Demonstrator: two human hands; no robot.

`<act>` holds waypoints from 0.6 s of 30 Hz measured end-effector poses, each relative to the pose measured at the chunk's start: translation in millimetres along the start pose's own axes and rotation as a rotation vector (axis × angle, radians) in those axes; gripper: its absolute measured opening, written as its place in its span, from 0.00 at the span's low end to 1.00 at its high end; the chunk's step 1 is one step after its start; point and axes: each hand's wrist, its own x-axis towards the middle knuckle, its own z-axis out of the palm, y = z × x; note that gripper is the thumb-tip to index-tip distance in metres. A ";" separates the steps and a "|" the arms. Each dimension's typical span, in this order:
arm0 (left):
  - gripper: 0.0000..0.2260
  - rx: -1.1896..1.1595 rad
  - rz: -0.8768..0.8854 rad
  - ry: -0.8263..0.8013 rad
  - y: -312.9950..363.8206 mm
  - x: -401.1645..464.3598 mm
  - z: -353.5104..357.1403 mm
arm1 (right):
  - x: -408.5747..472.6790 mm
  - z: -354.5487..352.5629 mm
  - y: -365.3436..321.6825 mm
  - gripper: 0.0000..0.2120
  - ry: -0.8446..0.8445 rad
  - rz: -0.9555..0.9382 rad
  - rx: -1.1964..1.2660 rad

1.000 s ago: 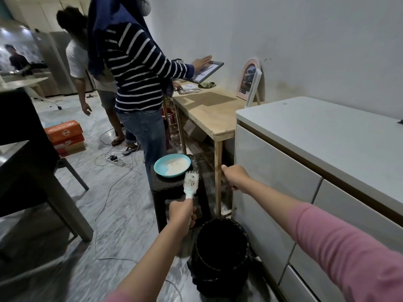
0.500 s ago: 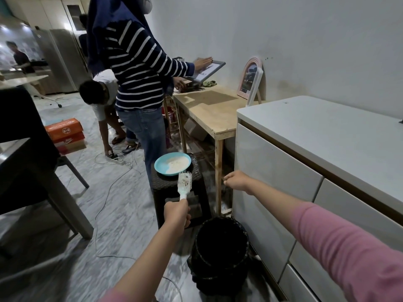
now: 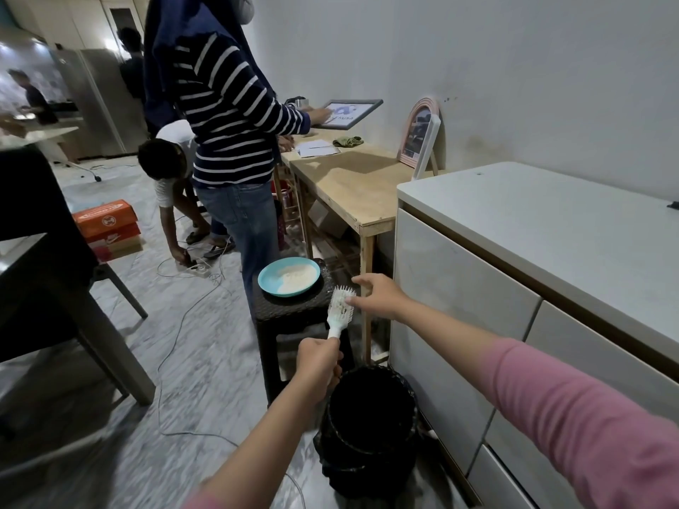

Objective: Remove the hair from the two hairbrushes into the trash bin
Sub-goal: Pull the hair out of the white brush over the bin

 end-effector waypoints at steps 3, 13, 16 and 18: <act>0.10 0.010 0.045 -0.030 -1.1 -2.9 5.1 | 0.7 5.2 -5.4 0.36 -0.134 -0.016 -0.174; 0.08 0.034 0.092 0.038 -11.1 0.0 9.0 | -3.7 27.4 -16.0 0.13 0.044 -0.083 -0.284; 0.10 0.043 0.099 0.039 -11.9 -0.9 6.1 | -4.4 24.5 -17.9 0.13 0.065 -0.083 -0.242; 0.11 0.049 0.101 0.040 -12.5 -2.3 2.4 | -4.1 19.8 -17.0 0.11 0.080 -0.077 -0.197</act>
